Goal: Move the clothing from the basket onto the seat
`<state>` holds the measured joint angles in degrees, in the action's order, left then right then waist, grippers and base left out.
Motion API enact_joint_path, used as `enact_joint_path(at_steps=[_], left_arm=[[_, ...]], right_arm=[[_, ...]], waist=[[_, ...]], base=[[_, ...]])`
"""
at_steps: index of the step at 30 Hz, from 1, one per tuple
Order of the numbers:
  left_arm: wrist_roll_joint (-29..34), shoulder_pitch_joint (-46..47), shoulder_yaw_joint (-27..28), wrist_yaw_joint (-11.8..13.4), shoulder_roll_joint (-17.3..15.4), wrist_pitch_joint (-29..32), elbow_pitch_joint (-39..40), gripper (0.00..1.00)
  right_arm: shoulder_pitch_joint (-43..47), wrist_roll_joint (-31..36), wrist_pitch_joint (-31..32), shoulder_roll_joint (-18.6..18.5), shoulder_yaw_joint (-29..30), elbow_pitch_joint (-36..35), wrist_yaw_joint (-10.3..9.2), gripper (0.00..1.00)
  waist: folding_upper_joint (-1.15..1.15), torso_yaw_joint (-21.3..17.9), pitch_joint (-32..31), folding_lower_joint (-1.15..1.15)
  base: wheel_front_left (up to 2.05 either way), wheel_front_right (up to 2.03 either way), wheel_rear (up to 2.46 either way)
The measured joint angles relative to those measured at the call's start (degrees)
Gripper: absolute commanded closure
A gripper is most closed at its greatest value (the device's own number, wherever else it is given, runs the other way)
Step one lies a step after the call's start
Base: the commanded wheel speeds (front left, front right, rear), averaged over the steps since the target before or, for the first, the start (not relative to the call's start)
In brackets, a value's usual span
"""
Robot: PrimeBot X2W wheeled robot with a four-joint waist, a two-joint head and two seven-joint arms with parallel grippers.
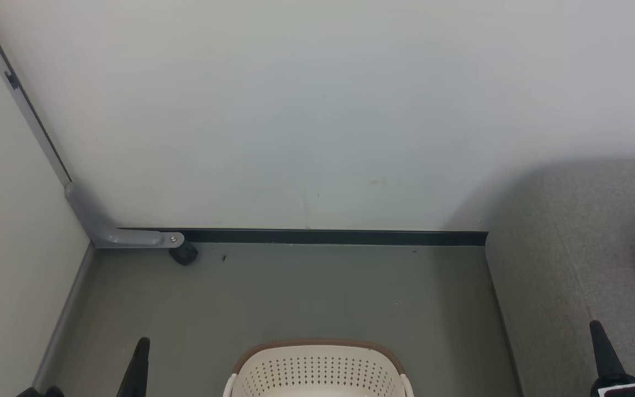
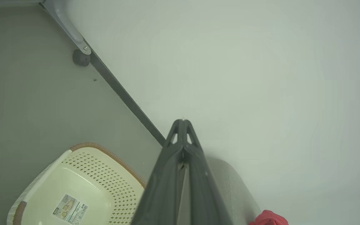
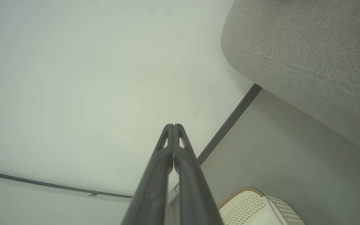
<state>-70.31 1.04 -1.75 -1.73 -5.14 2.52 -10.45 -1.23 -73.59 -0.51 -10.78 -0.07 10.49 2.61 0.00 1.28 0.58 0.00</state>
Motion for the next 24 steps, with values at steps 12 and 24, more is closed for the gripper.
enact_joint_path(at_steps=[12, 24], left_arm=[[-7.21, 1.18, 2.25, -1.86, 0.96, 1.43, -2.08, 1.0], [-15.88, 2.3, 5.04, -3.88, 1.94, 2.98, -4.54, 1.0]], right_arm=[[-0.96, -6.49, 2.16, 2.71, 2.43, 2.23, 1.38, 1.0], [-2.26, -13.97, 4.64, 5.9, 5.36, 4.93, 2.94, 1.0]], waist=[[0.0, -0.45, -0.16, 0.0], [0.0, -0.99, -0.35, 0.0]], base=[[0.0, 0.0, 0.0], [0.0, 0.0, 0.0]])
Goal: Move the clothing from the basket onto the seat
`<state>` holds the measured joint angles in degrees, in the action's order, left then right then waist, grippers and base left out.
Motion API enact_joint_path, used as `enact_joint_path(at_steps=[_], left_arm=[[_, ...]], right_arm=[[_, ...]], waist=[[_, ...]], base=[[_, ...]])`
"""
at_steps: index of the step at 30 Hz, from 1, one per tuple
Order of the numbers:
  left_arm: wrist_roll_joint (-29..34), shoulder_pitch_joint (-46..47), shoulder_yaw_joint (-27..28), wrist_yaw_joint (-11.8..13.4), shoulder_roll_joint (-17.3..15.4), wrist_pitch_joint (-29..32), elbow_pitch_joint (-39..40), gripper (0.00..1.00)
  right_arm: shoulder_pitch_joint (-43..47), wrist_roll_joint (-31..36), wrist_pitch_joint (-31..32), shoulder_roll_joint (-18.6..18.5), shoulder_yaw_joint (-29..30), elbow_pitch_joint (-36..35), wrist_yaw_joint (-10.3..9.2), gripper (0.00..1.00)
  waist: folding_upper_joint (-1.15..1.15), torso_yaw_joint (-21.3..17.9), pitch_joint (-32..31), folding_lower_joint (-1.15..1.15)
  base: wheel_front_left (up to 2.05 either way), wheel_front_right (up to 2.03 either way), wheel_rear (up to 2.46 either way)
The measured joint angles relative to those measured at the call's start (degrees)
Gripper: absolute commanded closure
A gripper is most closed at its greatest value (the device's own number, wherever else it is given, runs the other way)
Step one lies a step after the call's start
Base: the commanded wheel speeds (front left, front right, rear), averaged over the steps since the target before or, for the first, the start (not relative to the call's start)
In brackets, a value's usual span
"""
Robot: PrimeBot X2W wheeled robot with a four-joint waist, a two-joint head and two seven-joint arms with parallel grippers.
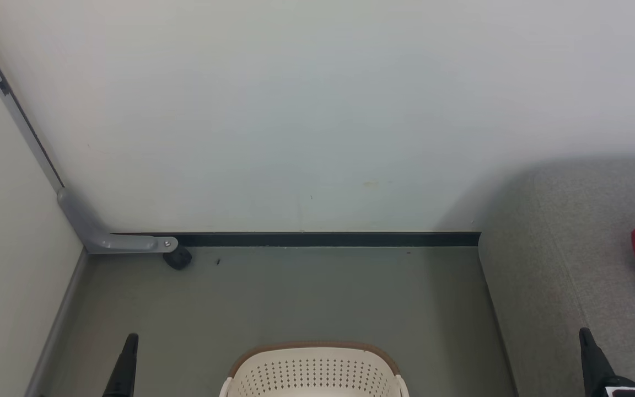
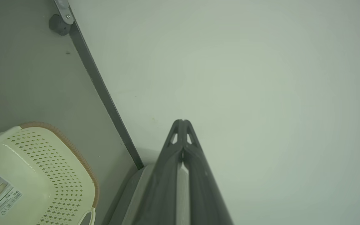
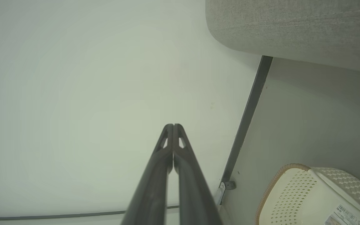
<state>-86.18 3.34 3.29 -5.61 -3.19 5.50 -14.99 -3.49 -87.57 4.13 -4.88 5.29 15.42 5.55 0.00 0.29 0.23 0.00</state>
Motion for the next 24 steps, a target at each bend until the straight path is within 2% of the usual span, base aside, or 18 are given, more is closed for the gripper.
enact_joint_path(at_steps=[8, 24], left_arm=[[-4.53, 0.3, 1.56, -1.01, 0.69, 0.81, -1.59, 1.0], [-5.53, 0.93, 1.63, -1.01, 0.79, 0.96, -1.75, 1.0]], right_arm=[[-0.78, -4.24, 1.68, 1.91, 1.68, 1.56, 1.01, 1.0], [-0.95, -4.27, 1.83, 2.07, 1.78, 1.68, 1.01, 1.0]], waist=[[0.0, -0.3, -0.11, 0.0], [0.0, -0.3, -0.11, 0.0]], base=[[0.0, 0.0, 0.0], [0.0, 0.0, 0.0]])
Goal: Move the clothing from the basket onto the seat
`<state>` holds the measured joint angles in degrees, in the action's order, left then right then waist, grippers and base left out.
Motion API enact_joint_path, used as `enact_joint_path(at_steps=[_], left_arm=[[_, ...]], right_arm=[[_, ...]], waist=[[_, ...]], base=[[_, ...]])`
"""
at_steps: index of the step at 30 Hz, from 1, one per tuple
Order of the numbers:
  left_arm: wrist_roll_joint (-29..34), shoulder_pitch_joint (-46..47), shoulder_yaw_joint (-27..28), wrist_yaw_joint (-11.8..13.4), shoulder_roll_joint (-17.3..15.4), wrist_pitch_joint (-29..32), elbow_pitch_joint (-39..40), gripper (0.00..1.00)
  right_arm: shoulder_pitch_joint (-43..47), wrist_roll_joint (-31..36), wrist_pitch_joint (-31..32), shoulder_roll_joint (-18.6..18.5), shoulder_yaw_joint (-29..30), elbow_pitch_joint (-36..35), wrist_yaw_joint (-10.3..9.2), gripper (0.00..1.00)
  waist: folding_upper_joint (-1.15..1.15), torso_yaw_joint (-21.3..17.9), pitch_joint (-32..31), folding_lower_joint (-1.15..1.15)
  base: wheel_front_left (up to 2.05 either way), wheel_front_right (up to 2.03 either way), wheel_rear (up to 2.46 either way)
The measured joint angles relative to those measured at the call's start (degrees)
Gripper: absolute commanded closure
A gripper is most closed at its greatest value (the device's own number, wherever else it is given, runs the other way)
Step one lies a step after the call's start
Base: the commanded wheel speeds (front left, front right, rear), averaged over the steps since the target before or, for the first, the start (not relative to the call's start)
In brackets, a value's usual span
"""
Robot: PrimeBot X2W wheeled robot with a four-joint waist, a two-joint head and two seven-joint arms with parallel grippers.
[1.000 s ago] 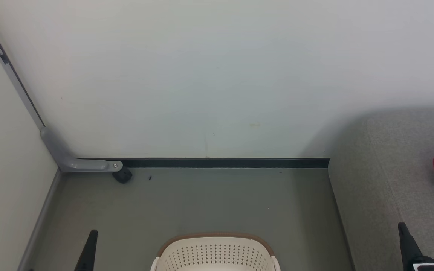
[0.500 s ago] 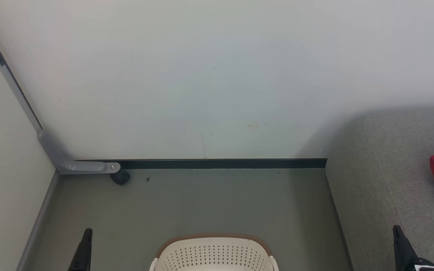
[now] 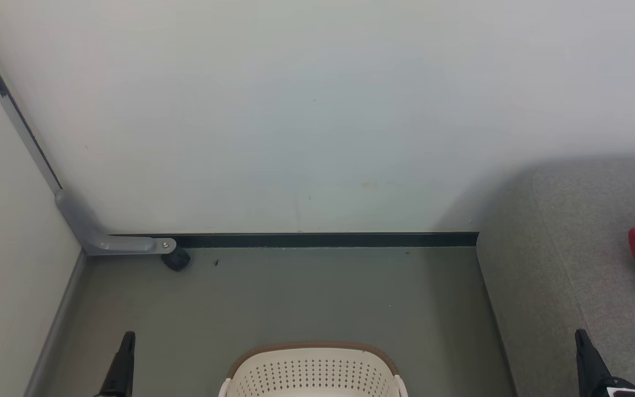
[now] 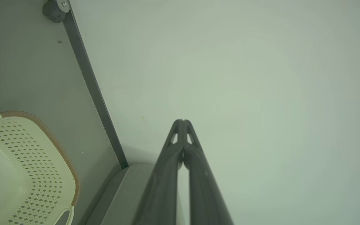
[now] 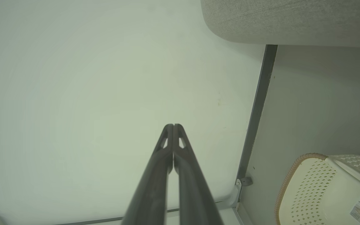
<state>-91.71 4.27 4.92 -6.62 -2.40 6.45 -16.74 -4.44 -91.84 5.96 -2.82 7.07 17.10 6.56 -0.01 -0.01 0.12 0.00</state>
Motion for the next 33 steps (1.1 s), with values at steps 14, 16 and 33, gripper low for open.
enact_joint_path(at_steps=[14, 16, 33], left_arm=[[0.0, 0.0, 0.0, -0.01, 0.0, 0.0, -0.09, 1.0], [0.0, 0.0, 0.0, -0.01, 0.01, 0.0, -0.1, 1.0], [0.0, 0.0, 0.0, -0.02, 0.01, 0.0, -0.22, 1.0]], right_arm=[[0.0, 0.0, 0.01, 0.01, 0.02, 0.03, 0.01, 1.0], [0.0, 0.0, 0.01, 0.01, 0.02, 0.03, 0.0, 1.0], [0.0, 0.0, 0.01, 0.02, 0.05, 0.07, 0.01, 1.0]], waist=[[0.0, 0.0, -0.01, 0.0], [0.0, 0.0, -0.01, 0.0], [0.0, 0.0, -0.01, 0.0]], base=[[0.0, 0.0, 0.0], [0.0, 0.0, 0.0], [0.0, 0.0, 0.0]])
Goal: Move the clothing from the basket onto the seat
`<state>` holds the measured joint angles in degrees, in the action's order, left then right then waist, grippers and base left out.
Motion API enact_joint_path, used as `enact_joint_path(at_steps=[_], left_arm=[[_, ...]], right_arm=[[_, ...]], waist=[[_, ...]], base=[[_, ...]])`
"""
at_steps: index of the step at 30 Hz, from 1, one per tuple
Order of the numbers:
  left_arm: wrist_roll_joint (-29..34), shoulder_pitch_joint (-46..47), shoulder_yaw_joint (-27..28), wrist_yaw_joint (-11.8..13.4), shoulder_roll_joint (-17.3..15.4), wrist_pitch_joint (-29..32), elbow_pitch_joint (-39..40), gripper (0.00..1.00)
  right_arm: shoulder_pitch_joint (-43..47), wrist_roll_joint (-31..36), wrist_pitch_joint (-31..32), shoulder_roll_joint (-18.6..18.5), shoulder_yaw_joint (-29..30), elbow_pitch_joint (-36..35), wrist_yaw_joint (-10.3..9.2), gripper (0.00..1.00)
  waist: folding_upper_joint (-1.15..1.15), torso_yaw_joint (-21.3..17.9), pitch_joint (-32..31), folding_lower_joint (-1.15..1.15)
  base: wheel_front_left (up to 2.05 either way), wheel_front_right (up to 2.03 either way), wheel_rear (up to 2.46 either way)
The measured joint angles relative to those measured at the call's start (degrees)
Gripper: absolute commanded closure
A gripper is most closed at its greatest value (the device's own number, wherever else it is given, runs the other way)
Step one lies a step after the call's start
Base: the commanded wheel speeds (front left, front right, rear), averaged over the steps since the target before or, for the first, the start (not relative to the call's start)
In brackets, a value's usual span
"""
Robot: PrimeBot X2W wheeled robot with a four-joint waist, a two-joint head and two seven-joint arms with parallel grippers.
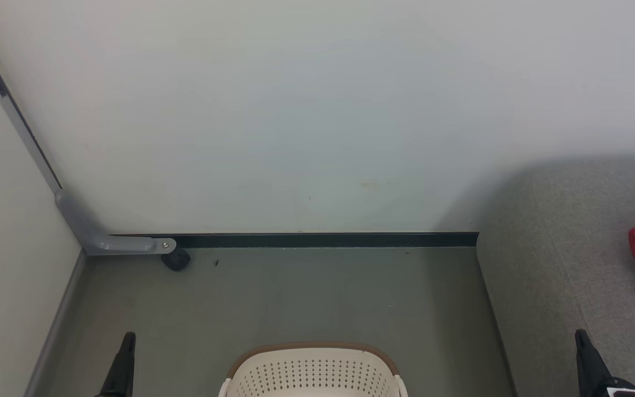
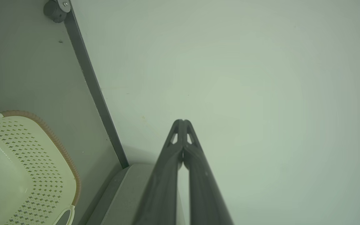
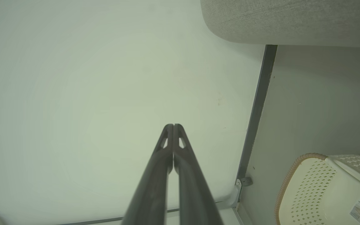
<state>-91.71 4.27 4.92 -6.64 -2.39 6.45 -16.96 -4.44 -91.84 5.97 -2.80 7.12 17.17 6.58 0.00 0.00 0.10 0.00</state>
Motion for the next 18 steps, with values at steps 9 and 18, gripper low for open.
enact_joint_path(at_steps=[9, 18], left_arm=[[0.0, 0.0, 0.0, 0.0, 0.0, 0.0, -0.02, 1.0], [-0.01, 0.0, 0.0, 0.0, 0.0, 0.0, -0.04, 1.0]], right_arm=[[-0.01, 0.0, 0.0, 0.01, 0.0, 0.01, 0.0, 1.0], [-0.01, 0.0, 0.0, 0.01, 0.01, 0.02, 0.0, 1.0]], waist=[[0.0, 0.0, 0.0, 0.0], [0.0, 0.0, 0.0, 0.0]], base=[[0.0, 0.0, 0.0], [0.0, 0.0, 0.0]])
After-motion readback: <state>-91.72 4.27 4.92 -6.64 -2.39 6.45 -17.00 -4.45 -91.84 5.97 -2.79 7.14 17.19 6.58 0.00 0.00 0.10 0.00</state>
